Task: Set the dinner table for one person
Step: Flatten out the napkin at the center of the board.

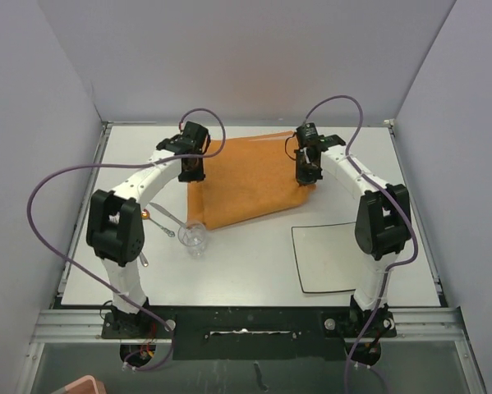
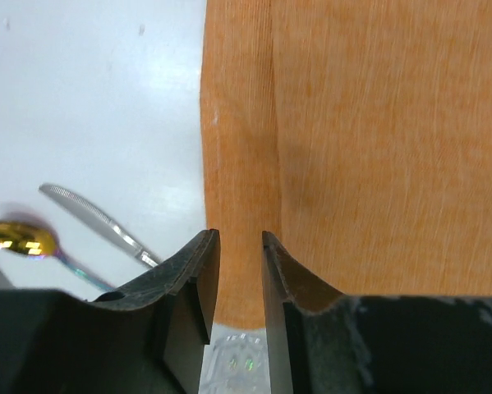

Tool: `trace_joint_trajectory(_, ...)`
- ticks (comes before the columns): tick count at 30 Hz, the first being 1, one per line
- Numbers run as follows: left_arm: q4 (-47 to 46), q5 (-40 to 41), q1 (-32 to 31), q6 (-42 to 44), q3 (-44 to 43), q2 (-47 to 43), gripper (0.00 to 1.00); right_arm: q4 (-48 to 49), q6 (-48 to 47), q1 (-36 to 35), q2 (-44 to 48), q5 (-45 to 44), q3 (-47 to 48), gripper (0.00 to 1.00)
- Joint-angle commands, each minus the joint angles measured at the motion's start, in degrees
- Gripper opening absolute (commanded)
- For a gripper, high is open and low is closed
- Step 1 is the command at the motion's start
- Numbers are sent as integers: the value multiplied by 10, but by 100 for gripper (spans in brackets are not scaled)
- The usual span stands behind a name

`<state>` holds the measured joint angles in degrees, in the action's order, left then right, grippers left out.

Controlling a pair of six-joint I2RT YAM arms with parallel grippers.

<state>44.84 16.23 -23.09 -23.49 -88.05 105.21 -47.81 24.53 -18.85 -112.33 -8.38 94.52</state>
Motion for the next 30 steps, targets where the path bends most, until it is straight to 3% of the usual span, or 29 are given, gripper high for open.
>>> trace_joint_trajectory(1,-45,-5,-1,-20,-85,94,26,32,-7,-2,50,-21,-30,0)
trace_joint_trajectory(11,-73,-75,0,-62,-135,202,26,27,-11,-7,43,-19,-27,0)
trace_joint_trajectory(17,-80,-83,0,-64,-125,208,22,26,-11,-13,33,-20,-19,0)
trace_joint_trajectory(21,-71,-35,1,-52,-113,180,28,29,-14,-13,33,-21,-20,0)
trace_joint_trajectory(24,-65,-2,3,-47,-101,145,38,29,-17,-12,33,-22,-21,0)
trace_joint_trajectory(30,-93,-13,9,-35,-71,105,44,27,-22,-7,31,-23,-17,0)
